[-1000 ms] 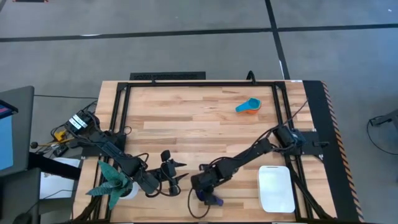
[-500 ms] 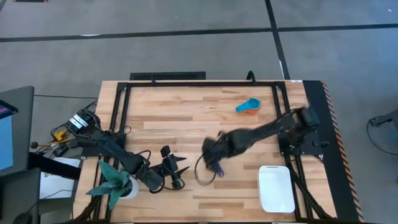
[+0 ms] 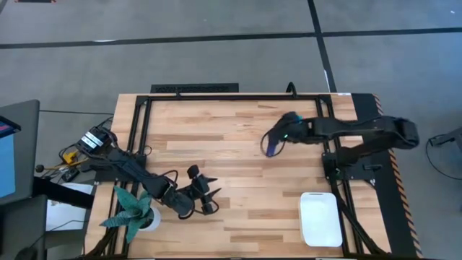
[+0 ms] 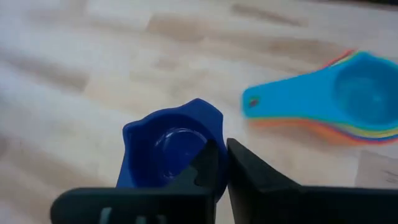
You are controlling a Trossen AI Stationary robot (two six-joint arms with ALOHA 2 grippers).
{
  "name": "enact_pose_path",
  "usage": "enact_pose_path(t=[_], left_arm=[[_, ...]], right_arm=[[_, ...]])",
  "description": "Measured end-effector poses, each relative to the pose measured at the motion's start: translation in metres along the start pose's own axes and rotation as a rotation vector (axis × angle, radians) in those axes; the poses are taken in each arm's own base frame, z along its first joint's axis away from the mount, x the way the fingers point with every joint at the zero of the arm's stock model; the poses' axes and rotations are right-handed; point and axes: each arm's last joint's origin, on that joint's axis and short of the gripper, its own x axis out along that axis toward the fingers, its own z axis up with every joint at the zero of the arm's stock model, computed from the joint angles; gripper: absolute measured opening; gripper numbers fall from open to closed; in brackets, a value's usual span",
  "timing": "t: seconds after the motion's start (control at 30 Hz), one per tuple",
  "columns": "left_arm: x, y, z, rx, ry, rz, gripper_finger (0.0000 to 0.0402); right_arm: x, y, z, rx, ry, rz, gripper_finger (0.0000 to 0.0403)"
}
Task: Nest measuring cups in basket
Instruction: Stack the dark blue measuring cup on the light blue measuring cup
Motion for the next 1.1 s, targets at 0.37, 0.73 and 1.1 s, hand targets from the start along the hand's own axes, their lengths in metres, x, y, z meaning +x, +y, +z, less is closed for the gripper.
enact_pose_path(t=[0.37,0.73,1.1], left_arm=[[0.007,0.005,0.001,-0.01,0.024,-0.019,0.0172],[0.007,0.005,-0.001,0.021,0.041,-0.018,0.0172],[0.006,0.004,-0.002,0.021,0.045,-0.032,0.0172]], right_arm=[[0.022,-0.065,0.021,0.424,-0.171,-0.108,0.0031],[0.035,-0.083,0.025,0.571,-0.156,-0.244,0.005],[0.051,-0.085,0.016,0.644,-0.084,-0.348,0.0061]])
